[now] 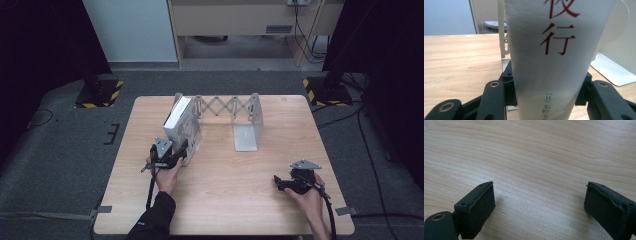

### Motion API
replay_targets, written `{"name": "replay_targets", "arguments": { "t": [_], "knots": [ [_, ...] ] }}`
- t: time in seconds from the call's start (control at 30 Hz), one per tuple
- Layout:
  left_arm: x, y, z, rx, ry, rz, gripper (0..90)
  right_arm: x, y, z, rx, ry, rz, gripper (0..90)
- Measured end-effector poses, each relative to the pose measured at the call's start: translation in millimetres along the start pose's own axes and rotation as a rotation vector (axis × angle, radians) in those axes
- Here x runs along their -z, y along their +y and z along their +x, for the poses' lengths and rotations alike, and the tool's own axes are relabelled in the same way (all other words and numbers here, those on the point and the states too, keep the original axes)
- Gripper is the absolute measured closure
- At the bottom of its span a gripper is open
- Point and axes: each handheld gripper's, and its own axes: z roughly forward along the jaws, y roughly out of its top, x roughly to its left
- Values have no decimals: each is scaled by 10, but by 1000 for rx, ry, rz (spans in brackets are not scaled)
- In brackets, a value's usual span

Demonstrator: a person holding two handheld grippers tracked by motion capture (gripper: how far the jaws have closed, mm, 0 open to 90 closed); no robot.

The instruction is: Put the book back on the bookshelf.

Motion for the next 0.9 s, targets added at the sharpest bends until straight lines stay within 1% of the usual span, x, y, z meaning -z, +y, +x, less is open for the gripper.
{"name": "replay_targets", "arguments": {
  "t": [0.13, 0.23, 0.33, 0.4, 0.5, 0.57, 0.63, 0.67, 0.7, 0.73, 0.83, 0.9],
  "knots": [
    [-42, 22, -10, -12, 9, 4, 510, 0, 0, 0, 0, 0, 0, 98],
    [-57, 38, -14, -14, 19, 11, 510, -1, 0, 0, 0, 0, 0, 98],
    [-92, 40, -17, -21, 26, 4, 509, -1, 1, 0, 1, 0, 0, 98],
    [-116, 45, -16, -16, 29, 2, 509, -1, 1, 0, 1, -1, 0, 98],
    [-152, 40, 1, -16, 22, -10, 506, -1, 1, 0, 1, 0, 0, 98],
    [-153, 35, 12, -26, 9, -10, 503, -1, 1, -1, 1, 0, 0, 98],
    [-144, 31, 31, -28, -15, -3, 495, -1, 0, 0, 0, 0, 0, 98],
    [-134, 28, 40, -22, -28, 4, 485, -1, 0, 0, 1, -1, 0, 98],
    [-116, 27, 51, -13, -36, 10, 465, -1, 1, 0, 1, -1, 0, 98],
    [-94, 20, 60, -14, -39, 13, 436, -1, 1, 0, 0, 0, 0, 98],
    [-5, -4, 80, -34, -69, 25, 436, -1, 1, 0, 1, -1, 0, 98],
    [54, -27, 92, -49, -100, 43, 427, -1, 0, 0, 1, -1, 0, 98]
  ]
}}
